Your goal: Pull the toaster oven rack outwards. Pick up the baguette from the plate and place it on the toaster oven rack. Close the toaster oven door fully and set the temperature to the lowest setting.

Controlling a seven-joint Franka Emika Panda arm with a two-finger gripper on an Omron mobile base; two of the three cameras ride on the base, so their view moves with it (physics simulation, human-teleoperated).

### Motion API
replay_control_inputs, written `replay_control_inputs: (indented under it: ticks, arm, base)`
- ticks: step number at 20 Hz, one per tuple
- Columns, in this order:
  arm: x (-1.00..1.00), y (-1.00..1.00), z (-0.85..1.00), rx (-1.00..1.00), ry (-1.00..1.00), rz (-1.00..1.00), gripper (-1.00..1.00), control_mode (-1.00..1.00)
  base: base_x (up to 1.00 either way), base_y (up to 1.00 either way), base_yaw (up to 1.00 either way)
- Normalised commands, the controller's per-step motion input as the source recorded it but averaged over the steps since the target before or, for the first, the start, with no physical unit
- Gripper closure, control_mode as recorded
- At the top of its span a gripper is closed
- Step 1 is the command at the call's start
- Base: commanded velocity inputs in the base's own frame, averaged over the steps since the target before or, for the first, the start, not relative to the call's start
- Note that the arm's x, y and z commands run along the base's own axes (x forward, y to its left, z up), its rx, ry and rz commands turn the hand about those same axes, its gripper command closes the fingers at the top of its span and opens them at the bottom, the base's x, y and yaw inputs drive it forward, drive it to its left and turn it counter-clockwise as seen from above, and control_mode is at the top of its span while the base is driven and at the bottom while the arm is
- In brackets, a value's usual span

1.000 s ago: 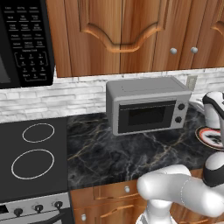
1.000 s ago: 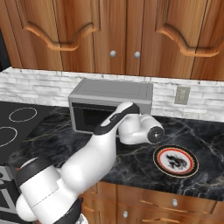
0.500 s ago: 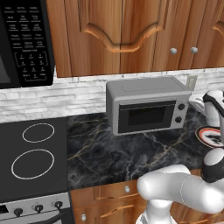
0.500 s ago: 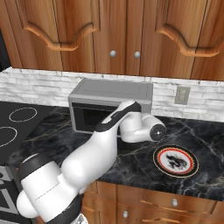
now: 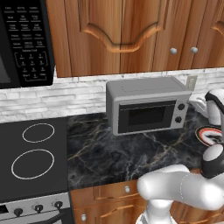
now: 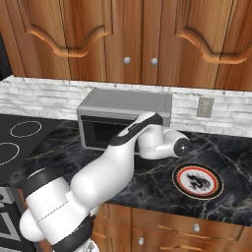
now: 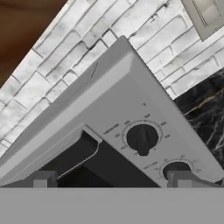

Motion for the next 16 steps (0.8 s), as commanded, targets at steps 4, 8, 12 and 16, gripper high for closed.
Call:
replay_control_inputs:
  ticks: [4, 8, 12, 16]
  arm:
    - [0.03, 0.00, 0.04, 0.00, 0.00, 0.03, -1.00, -1.00]
    - [0.00, 0.00, 0.04, 0.00, 0.00, 0.00, -1.00, -1.00]
    - [0.00, 0.01, 0.00, 0.07, 0.00, 0.00, -1.00, -1.00]
    - [0.08, 0.06, -0.28, 0.19, 0.00, 0.00, -1.00, -1.00]
  base:
    - [0.00, 0.00, 0.00]
    - [0.00, 0.00, 0.00]
    - [0.00, 0.00, 0.00]
    - [0.00, 0.00, 0.00]
